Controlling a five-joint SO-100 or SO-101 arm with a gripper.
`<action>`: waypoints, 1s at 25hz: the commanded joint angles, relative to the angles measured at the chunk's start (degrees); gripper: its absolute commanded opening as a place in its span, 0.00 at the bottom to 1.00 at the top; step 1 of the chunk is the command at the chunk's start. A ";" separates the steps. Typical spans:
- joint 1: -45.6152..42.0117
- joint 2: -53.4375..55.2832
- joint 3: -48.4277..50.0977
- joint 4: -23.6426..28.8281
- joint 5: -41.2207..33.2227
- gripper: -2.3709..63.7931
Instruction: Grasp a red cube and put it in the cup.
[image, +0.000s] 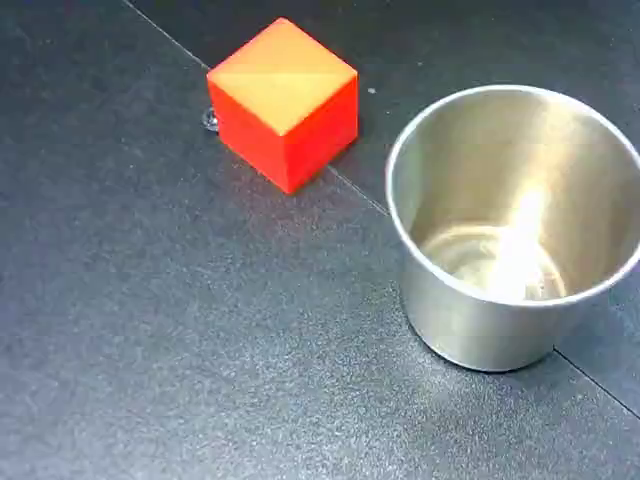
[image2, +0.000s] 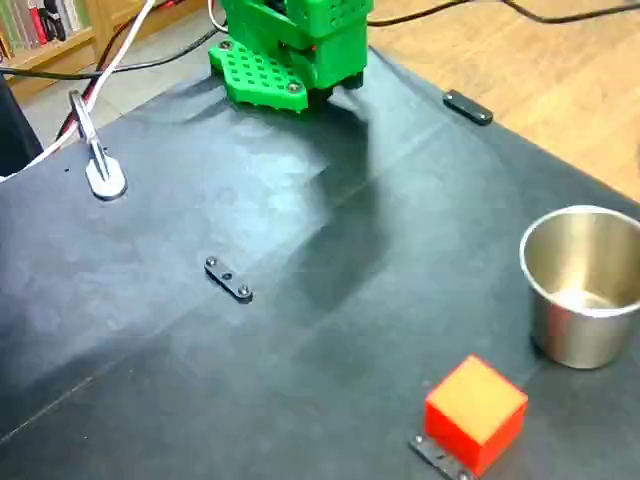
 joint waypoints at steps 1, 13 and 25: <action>0.70 -0.18 0.70 0.18 0.70 0.39; 0.79 -0.35 0.70 0.18 0.62 0.39; 7.56 -9.58 -0.53 -0.79 -0.35 0.40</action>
